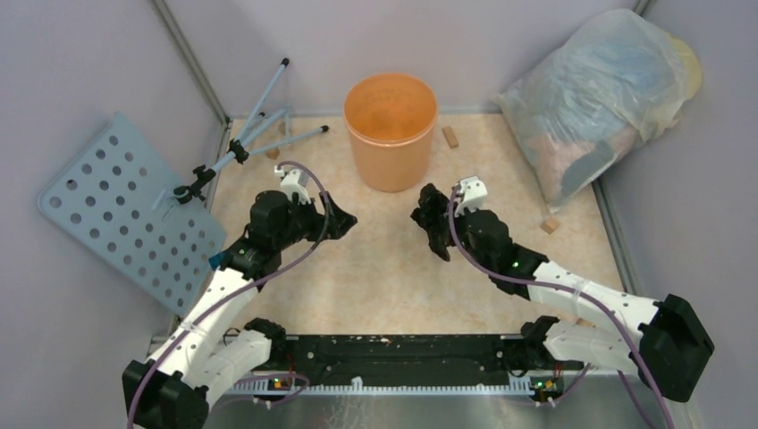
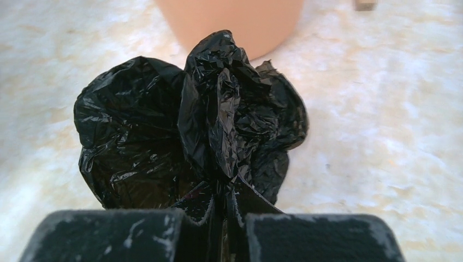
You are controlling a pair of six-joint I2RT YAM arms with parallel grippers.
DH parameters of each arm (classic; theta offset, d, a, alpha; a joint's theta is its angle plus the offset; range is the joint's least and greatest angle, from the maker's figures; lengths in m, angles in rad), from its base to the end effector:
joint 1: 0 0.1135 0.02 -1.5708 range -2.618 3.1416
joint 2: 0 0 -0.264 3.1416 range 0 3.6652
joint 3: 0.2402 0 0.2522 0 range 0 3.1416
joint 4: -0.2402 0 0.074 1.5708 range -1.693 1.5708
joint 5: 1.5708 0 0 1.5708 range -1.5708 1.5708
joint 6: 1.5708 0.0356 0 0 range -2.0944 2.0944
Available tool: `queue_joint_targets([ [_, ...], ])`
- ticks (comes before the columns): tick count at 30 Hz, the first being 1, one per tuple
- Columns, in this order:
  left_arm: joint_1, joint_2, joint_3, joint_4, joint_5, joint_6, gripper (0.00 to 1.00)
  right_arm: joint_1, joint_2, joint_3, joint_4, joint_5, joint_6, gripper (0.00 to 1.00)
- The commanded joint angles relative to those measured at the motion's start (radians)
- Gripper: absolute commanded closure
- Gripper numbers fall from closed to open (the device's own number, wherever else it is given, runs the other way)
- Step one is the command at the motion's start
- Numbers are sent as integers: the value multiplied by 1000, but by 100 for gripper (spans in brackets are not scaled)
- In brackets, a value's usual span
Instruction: Put the trash bags into the trash bin
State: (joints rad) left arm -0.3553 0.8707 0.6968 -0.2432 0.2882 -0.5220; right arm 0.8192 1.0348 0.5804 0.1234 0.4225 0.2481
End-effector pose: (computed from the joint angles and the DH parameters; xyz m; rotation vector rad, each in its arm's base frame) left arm 0.1844 -0.0792 0.2883 0.0224 2.0716 -0.8410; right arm 0.1693 0.1598 0.2523 -0.2512 1.8683 0.3325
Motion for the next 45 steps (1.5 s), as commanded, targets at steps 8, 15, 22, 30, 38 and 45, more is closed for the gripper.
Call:
queue_joint_targets([
  [8,27,-46,7,27,-24,22,15,-6,27,186,122,-565,21,100],
  [15,26,-86,-5,25,-38,42,14,-82,-5,80,21,-278,155,64],
  [22,24,-29,-20,72,92,74,12,-180,-21,-18,-185,-199,211,27],
  [30,-42,143,6,113,234,65,21,-180,-140,-27,-153,-367,91,18],
  [38,-209,248,21,172,101,56,11,-180,65,71,-252,-232,156,29],
  [45,-247,321,30,230,37,43,8,-189,207,102,-197,-86,252,29],
])
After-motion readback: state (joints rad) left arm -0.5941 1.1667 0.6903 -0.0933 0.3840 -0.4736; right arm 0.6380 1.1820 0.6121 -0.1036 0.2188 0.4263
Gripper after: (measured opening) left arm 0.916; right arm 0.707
